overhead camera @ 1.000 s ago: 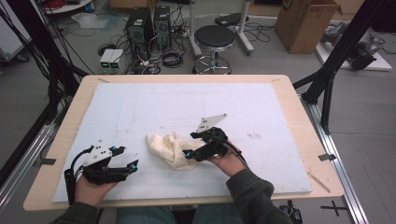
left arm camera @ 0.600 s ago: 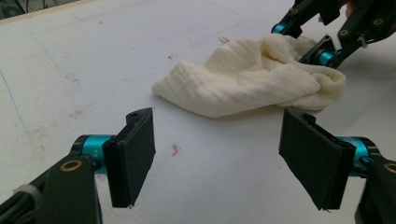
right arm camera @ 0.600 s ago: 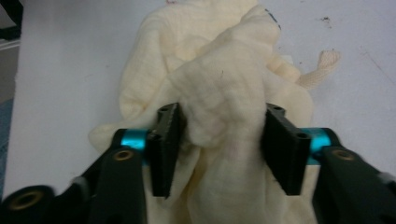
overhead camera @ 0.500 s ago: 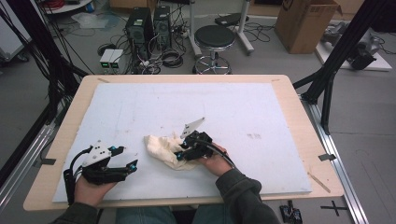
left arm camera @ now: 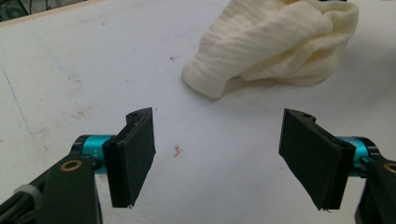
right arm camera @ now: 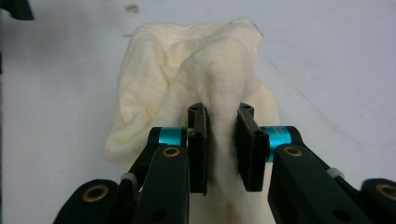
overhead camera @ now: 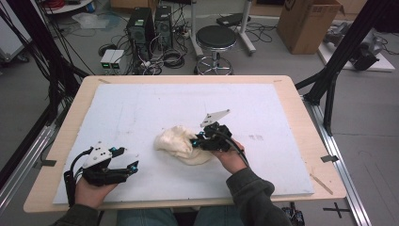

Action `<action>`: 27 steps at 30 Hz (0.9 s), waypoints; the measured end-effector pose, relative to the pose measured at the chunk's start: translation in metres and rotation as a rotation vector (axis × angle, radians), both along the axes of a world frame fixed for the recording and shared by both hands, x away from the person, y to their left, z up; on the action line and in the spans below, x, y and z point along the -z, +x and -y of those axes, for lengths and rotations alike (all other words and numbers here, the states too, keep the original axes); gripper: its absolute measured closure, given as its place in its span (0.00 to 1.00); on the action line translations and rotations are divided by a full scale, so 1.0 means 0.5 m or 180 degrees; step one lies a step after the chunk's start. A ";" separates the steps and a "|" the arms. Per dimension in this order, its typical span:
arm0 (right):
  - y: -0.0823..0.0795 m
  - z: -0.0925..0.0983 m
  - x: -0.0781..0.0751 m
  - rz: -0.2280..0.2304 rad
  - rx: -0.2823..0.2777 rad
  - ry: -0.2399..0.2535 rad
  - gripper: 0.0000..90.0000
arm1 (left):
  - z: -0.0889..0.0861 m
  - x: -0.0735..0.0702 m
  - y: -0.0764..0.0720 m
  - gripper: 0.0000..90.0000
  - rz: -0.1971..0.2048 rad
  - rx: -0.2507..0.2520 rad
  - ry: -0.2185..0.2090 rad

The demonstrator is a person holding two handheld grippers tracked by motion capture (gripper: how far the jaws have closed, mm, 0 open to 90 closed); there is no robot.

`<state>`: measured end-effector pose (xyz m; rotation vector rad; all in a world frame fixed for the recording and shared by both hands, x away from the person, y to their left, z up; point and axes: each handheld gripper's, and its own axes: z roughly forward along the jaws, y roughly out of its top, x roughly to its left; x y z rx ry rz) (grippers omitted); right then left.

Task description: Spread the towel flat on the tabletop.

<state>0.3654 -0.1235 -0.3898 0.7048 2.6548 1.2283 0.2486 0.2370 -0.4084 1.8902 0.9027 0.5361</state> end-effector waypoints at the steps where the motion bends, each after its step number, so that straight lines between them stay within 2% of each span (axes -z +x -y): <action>1: 0.004 0.010 0.000 0.0012 0.0061 -0.0026 0.84 | 0.000 0.000 0.000 0.30 -0.0002 0.0004 -0.0004; 6: 0.021 0.061 0.018 -0.0034 0.0423 -0.0249 0.82 | 0.001 0.000 0.000 0.30 0.0001 0.0000 -0.0003; 8: 0.029 0.081 0.033 -0.0114 0.0547 -0.0303 0.80 | 0.002 0.001 0.002 0.30 -0.0010 0.0006 -0.0003; 12: 0.039 0.107 0.057 -0.0220 0.0692 -0.0179 0.75 | 0.011 0.001 0.007 0.30 0.0003 0.0027 0.0011; 14: 0.041 0.111 0.060 -0.0217 0.0713 -0.0166 0.69 | 0.019 0.001 0.010 0.30 0.0007 0.0039 -0.0023; 16: 0.041 0.114 0.056 -0.0220 0.0703 -0.0088 0.62 | 0.031 0.000 0.012 0.30 0.0022 0.0059 -0.0020; 20: 0.026 0.126 0.039 -0.0077 0.0649 0.0054 0.50 | 0.060 -0.002 0.022 0.31 0.0011 0.0171 -0.0011; 23: 0.011 0.143 0.028 0.0013 0.0623 0.0093 0.46 | 0.089 0.000 0.034 0.32 -0.0020 0.0271 0.0029; 27: -0.015 0.173 0.017 0.0142 0.0558 0.0173 0.48 | 0.132 0.006 0.057 0.38 -0.0043 0.0423 0.0085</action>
